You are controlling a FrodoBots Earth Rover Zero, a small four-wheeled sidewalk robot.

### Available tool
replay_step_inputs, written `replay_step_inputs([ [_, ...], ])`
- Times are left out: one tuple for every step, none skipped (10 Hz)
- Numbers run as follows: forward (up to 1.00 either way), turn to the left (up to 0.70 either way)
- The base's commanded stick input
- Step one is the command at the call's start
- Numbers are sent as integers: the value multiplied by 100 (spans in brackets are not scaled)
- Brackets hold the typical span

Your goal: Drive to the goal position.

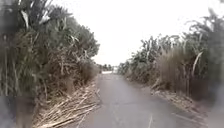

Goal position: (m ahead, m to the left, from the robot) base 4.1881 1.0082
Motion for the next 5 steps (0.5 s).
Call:
replay_step_inputs([
  [100, 14],
  [100, 7],
  [100, 0],
  [100, 0],
  [100, 0],
])
